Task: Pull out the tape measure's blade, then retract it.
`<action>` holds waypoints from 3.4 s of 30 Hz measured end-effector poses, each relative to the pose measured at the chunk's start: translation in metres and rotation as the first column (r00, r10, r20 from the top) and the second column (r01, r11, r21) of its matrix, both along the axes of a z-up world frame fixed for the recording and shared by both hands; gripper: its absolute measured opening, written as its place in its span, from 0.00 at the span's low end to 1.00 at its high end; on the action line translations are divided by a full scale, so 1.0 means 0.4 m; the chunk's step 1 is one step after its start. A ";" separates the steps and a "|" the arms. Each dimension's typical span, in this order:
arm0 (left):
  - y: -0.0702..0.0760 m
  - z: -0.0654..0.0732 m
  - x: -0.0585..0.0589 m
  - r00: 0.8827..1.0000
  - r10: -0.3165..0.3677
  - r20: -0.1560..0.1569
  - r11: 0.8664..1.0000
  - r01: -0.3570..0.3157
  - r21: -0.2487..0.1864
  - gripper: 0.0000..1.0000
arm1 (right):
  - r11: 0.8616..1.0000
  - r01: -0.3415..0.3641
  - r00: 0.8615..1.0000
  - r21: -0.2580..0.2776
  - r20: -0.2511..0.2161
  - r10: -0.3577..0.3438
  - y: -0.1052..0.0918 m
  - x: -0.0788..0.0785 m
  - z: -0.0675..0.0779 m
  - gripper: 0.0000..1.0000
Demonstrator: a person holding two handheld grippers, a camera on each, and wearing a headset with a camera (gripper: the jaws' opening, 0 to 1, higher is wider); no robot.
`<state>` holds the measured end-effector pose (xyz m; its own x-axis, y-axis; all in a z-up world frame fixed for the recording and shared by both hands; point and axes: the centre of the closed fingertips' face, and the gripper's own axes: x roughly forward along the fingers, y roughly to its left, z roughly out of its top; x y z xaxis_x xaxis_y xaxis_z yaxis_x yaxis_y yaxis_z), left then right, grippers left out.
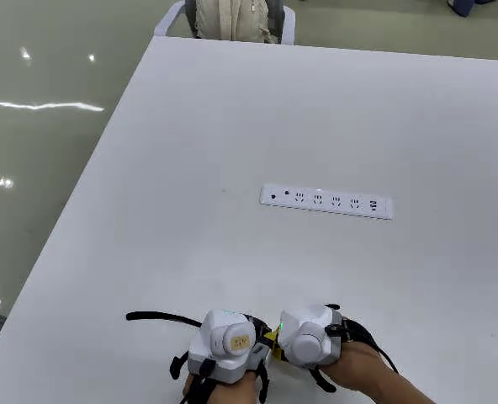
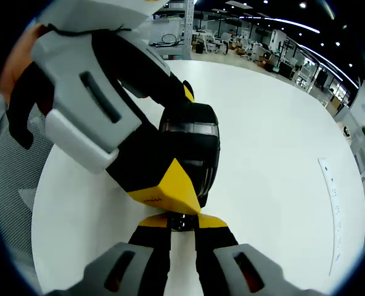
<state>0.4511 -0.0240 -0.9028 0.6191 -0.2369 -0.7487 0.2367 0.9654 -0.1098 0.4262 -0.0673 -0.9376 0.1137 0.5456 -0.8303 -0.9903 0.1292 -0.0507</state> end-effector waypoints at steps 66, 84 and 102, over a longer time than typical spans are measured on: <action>-0.007 0.010 -0.004 0.999 -0.037 0.031 0.999 0.037 -0.024 0.67 | 1.000 0.017 0.999 -0.017 0.045 -0.016 0.005 0.001 0.002 0.17; -0.003 0.022 -0.022 0.995 -0.091 0.042 0.996 0.091 -0.012 0.69 | 0.969 0.236 0.971 0.069 0.018 -0.238 -0.009 0.026 0.007 0.27; 0.018 0.033 -0.043 0.988 -0.138 0.064 0.990 0.139 -0.015 0.78 | 0.938 0.329 0.944 0.107 -0.013 -0.330 -0.018 0.011 0.022 0.33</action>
<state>0.4337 -0.0170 -0.8896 0.6248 -0.3375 -0.7041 0.3750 0.9206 -0.1085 0.4305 -0.0745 -0.9290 0.3063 0.5621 -0.7683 -0.8912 0.4530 -0.0239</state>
